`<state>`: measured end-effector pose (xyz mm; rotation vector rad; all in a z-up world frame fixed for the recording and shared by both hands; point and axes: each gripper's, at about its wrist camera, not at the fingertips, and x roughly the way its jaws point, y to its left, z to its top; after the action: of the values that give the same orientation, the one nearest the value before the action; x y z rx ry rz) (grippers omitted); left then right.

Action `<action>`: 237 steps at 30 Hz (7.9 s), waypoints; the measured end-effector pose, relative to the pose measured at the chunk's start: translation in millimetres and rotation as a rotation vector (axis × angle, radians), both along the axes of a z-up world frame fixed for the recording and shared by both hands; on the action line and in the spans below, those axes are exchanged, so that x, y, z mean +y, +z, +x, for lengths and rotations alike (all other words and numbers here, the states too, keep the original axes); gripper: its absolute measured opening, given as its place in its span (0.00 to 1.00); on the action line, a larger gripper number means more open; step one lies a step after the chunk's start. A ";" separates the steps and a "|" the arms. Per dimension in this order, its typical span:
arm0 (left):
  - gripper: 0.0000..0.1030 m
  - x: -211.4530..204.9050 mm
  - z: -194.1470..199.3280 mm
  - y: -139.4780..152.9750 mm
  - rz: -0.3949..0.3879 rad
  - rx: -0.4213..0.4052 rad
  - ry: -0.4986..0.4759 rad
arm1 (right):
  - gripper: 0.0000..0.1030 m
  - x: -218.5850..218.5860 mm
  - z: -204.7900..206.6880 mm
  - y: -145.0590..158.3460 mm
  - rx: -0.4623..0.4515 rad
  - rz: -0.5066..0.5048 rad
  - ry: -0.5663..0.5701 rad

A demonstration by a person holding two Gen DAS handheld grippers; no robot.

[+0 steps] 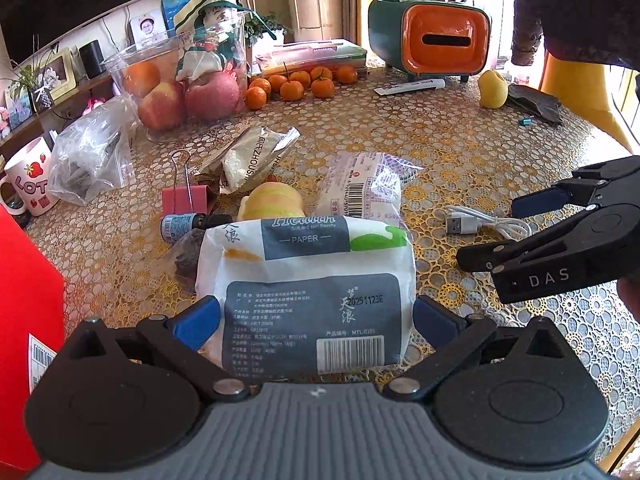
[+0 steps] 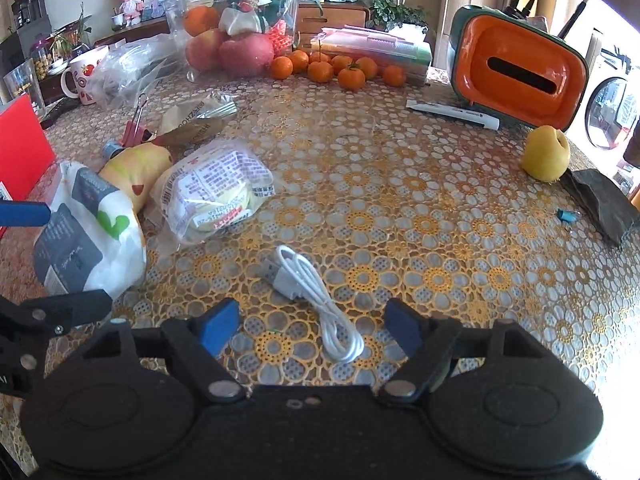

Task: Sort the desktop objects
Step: 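Grasp the white paper-towel pack with the left gripper while the right grasps the USB cable, then carry the paper-towel pack and cable over the red box with both grippers, then open both grippers to release the pack and cable into the box, then move both grippers back toward the remaining items on the table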

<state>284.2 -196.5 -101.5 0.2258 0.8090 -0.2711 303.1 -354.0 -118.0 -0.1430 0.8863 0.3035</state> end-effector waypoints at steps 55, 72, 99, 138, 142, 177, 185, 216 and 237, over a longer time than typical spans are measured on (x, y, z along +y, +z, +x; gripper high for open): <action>0.09 118.1 -113.2 57.8 -0.351 -0.064 0.031 | 0.11 60.6 -120.7 73.8 0.046 0.137 0.001; 0.07 152.5 -120.6 74.5 -0.397 -0.085 0.038 | 0.11 90.4 -129.7 92.5 0.034 0.138 0.035; 0.07 223.4 -111.7 168.5 -0.435 -0.260 0.093 | 0.11 171.0 -110.8 166.3 -0.047 0.170 0.210; 0.05 365.3 -82.1 78.7 -0.370 -0.070 0.312 | 0.25 365.3 -71.1 88.3 0.129 0.081 0.385; 0.05 361.7 -84.5 78.1 -0.372 -0.062 0.309 | 0.28 355.3 -79.7 98.3 0.116 0.093 0.406; 0.36 330.8 -106.1 91.6 -0.261 -0.035 0.450 | 0.70 261.3 -138.6 133.6 0.027 0.211 0.364; 0.84 316.0 -112.4 93.7 -0.246 -0.048 0.458 | 0.79 197.9 -146.2 119.7 0.050 0.239 0.240; 1.00 156.2 -76.5 103.0 -0.216 0.026 0.067 | 0.82 49.3 -94.5 103.1 0.039 0.151 -0.016; 1.00 103.6 54.3 72.6 -0.161 0.179 0.031 | 0.82 58.5 37.1 85.4 0.087 0.104 -0.165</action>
<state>338.6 -92.9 -28.9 0.0381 0.9619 -0.3289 340.2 -295.6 -32.6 0.0402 0.9607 0.2030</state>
